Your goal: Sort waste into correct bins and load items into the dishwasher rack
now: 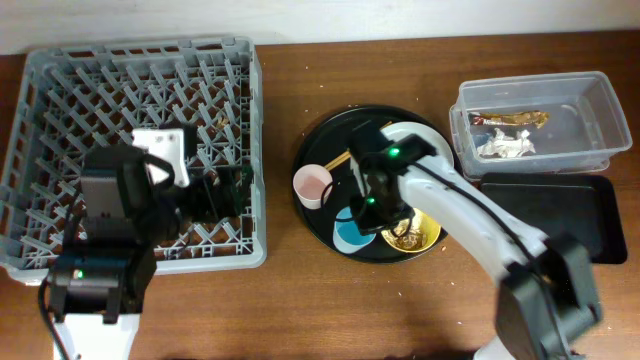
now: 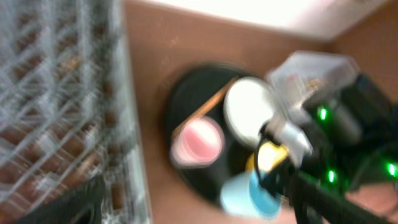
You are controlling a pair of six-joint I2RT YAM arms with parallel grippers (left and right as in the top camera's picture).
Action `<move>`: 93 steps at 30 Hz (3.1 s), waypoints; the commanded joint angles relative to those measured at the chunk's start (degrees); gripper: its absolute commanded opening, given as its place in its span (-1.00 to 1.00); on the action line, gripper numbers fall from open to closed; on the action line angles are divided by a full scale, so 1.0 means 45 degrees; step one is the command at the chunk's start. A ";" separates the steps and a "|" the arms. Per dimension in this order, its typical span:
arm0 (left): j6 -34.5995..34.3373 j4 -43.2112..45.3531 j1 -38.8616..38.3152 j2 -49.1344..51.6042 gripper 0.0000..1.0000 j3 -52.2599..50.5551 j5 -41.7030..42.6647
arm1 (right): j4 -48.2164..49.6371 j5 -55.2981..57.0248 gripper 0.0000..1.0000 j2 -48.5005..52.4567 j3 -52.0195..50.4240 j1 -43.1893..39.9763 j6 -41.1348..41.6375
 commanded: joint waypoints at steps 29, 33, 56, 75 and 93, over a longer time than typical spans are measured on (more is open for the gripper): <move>-0.0763 -0.1928 0.4255 0.1511 -0.23 0.0170 -0.2914 | 0.0665 -0.6154 0.48 -0.5489 0.1685 -0.6339 -0.1277; -0.1413 -0.1855 0.4920 0.2166 -0.22 0.0170 -0.7475 | -0.0471 -0.4770 0.56 -0.5459 0.1656 -0.6086 -0.1277; -0.1156 -0.3696 0.6110 0.6154 0.69 0.3769 -0.3089 | 0.1379 -0.3259 0.54 -0.2327 0.1409 -0.1559 -0.0850; 0.3813 -0.3371 0.3045 0.5061 0.86 0.4119 1.0783 | 0.4522 -1.1317 -0.92 -0.1588 0.1957 -0.3497 -0.1316; 0.3648 -0.1953 -0.1243 0.5056 0.29 0.4124 1.2167 | 0.6747 -1.3260 -0.89 -0.3220 0.1957 -0.2312 -0.1812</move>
